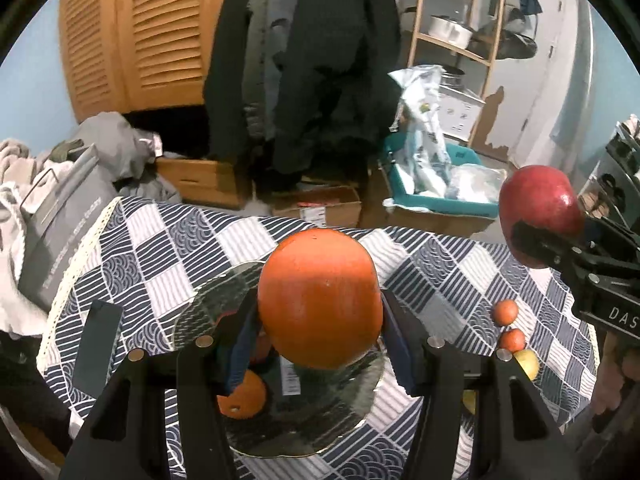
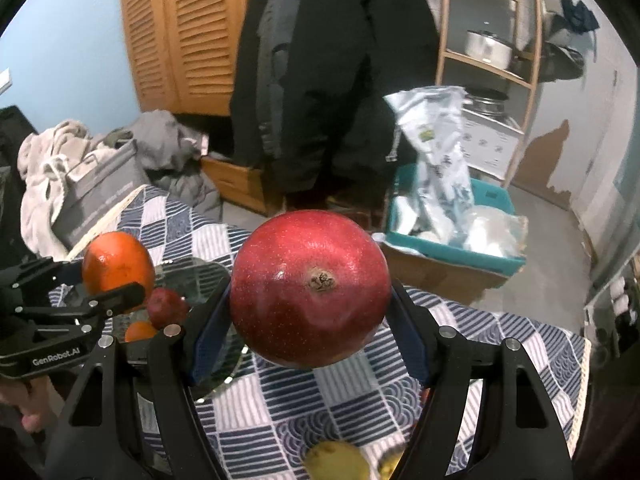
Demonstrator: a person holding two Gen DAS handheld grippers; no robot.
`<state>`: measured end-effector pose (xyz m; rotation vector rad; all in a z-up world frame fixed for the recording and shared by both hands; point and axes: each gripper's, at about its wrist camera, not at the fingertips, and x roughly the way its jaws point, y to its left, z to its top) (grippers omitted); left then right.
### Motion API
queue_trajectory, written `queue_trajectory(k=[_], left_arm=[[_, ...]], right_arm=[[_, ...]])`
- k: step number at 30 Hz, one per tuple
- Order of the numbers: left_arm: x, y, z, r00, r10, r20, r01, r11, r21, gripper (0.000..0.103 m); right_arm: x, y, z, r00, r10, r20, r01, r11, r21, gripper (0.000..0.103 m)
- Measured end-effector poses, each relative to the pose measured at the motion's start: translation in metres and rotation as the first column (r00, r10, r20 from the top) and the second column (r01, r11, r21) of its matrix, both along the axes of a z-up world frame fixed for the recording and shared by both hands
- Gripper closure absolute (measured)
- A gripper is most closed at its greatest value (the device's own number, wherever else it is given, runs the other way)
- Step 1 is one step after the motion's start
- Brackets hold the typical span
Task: Organize fruits
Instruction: 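Carry the large orange and red apple over the glass bowl with both tools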
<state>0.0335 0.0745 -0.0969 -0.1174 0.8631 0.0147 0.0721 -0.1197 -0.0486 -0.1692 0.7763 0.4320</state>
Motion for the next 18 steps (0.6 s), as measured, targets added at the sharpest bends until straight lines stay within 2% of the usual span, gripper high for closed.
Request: queue_trajectory(k=[8,13,18], left_arm=[[-0.001,0.025,-0.015,0.998,0.045,-0.037,-0.046,0.999,-0.010,0.044],[0.001,0.038,-0.032,0.994,0.059,-0.087,-0.063,0.997,-0.049,0.044],[0.002,0.039,-0.047,0.992,0.056,-0.116,-0.061,0.997,-0.037,0.044]], right_arm=[[0.007,0.036,-0.012,0.998,0.051,-0.027,-0.051,0.999,-0.017,0.029],[0.013,0.051,-0.022,0.996,0.069,-0.061,-0.070,0.997,-0.016,0.029],[0.018,0.064,-0.037,0.991,0.092,-0.100,-0.094,0.995,-0.018,0.029]])
